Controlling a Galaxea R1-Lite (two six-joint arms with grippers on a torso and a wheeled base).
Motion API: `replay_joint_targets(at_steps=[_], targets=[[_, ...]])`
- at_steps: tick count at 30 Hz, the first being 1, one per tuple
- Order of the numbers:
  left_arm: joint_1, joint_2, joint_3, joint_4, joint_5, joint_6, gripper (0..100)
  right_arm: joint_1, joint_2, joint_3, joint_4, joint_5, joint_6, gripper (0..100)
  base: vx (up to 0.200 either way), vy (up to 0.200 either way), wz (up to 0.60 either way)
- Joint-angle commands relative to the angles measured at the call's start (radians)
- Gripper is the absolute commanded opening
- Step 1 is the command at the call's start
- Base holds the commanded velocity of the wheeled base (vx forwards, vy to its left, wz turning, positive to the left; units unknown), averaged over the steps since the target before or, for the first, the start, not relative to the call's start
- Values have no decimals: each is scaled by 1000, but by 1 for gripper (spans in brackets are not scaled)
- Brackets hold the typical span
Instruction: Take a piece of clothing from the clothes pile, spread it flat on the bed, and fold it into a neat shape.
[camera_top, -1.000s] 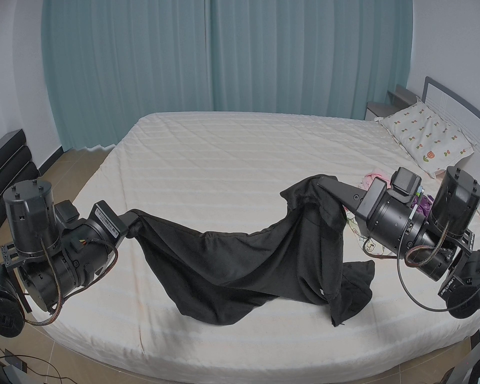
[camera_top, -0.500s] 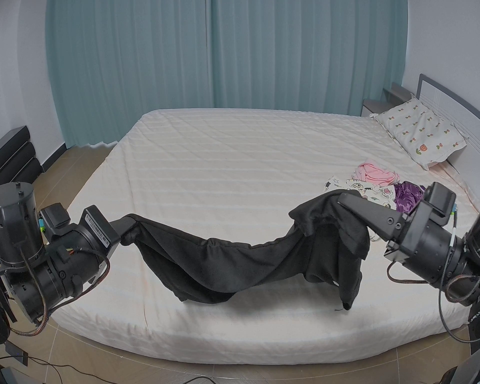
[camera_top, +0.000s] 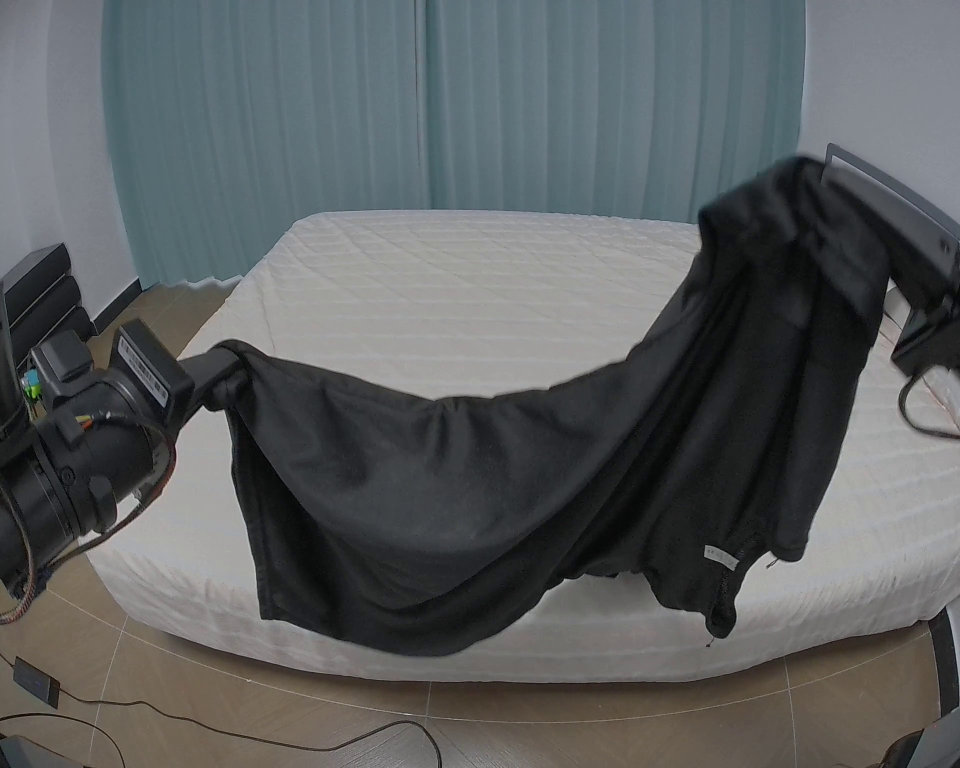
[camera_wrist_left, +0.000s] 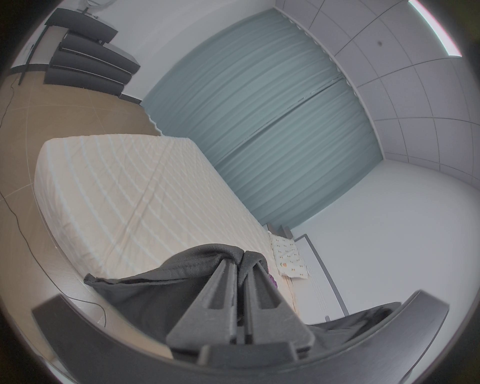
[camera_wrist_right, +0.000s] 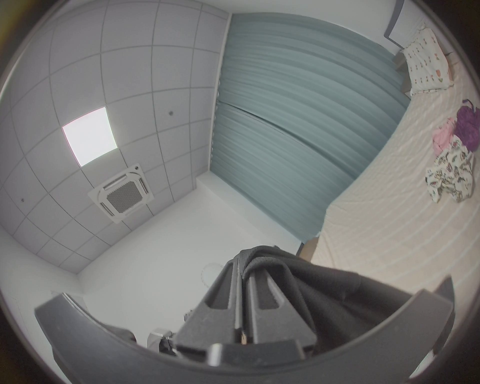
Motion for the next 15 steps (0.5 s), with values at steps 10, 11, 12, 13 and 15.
replay_joint_targets(at_steps=[10, 11, 12, 13, 15], targets=[[88, 195, -65, 35, -6, 13, 0, -248, 429, -435, 135, 81, 41, 0, 0, 0, 0], [97, 219, -65, 34, -7, 13, 0, -251, 451, -452, 135, 81, 41, 0, 0, 0, 0], [103, 234, -67, 30, -7, 13, 0, -255, 474, -468, 135, 81, 41, 0, 0, 0, 0], [114, 261, -75, 27, -9, 13, 0, -258, 501, -483, 135, 80, 38, 0, 0, 0, 0], [125, 291, -84, 21, -9, 13, 0, -258, 529, -495, 135, 80, 33, 0, 0, 0, 0]])
